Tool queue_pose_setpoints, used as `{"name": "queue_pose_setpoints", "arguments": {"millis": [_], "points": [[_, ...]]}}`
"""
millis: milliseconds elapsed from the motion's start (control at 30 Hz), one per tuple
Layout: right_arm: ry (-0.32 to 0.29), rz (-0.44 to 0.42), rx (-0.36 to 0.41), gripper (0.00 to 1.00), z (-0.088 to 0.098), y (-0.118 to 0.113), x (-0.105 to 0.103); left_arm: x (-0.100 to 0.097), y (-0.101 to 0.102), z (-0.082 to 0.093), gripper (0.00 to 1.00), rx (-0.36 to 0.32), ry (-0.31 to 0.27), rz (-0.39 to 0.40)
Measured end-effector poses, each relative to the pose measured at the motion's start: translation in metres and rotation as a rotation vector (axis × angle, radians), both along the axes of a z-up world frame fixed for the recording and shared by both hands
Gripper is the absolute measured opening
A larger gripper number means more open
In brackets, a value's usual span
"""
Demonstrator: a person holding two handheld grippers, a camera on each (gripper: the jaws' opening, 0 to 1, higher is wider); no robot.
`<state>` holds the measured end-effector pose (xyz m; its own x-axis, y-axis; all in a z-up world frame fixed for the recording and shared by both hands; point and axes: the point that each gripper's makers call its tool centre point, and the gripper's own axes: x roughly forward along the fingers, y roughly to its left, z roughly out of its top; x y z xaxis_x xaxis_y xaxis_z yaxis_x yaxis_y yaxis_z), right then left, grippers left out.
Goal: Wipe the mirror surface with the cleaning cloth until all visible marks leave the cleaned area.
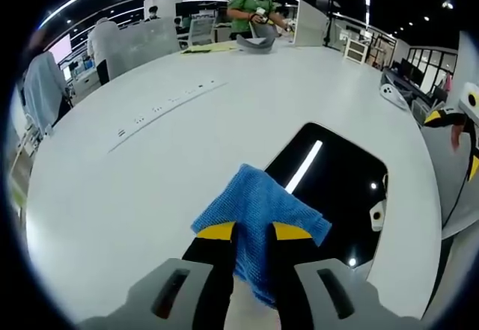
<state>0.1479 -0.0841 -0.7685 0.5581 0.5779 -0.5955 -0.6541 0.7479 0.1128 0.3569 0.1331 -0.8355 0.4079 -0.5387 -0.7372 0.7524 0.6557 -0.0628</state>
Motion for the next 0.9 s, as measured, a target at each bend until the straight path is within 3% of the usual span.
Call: {"name": "queue_pose_setpoints", "arguments": {"millis": [900], "points": [[-0.014, 0.018, 0.008, 0.9, 0.005, 0.004, 0.001, -0.016, 0.004, 0.0, 0.18, 0.012, -0.014, 0.021]]}}
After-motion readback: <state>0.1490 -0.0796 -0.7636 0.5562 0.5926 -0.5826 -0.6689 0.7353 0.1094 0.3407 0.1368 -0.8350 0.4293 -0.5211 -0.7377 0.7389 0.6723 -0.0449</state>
